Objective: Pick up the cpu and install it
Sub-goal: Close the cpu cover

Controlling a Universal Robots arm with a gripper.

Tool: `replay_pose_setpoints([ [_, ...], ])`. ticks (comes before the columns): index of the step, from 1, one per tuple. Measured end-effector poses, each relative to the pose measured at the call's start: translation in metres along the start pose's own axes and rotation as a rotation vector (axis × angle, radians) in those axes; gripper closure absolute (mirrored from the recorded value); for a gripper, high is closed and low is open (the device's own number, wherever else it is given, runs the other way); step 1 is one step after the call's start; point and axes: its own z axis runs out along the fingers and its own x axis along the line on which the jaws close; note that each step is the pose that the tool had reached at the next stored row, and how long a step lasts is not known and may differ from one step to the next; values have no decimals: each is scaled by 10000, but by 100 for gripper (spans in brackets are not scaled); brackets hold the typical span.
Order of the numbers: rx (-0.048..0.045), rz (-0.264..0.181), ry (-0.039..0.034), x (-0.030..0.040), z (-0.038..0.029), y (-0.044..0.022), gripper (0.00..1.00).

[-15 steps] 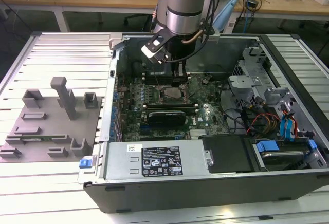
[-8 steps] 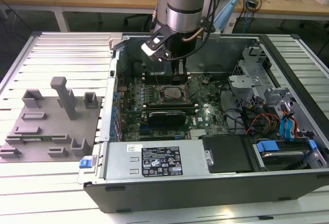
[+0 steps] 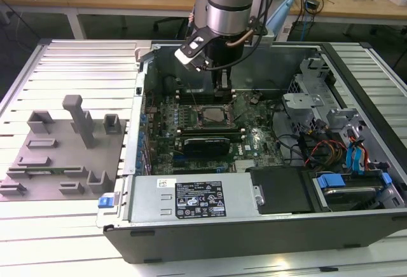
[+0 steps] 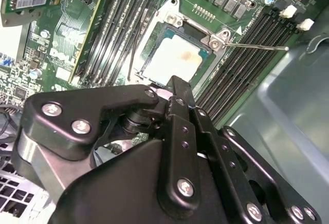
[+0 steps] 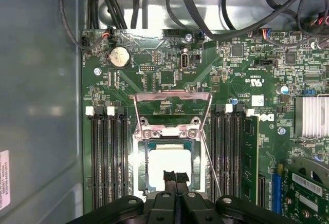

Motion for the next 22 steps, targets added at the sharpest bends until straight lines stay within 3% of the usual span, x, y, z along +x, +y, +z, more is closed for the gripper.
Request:
replay_pose_setpoints([
  [22, 0, -1, 0, -9, -336, 0, 89],
])
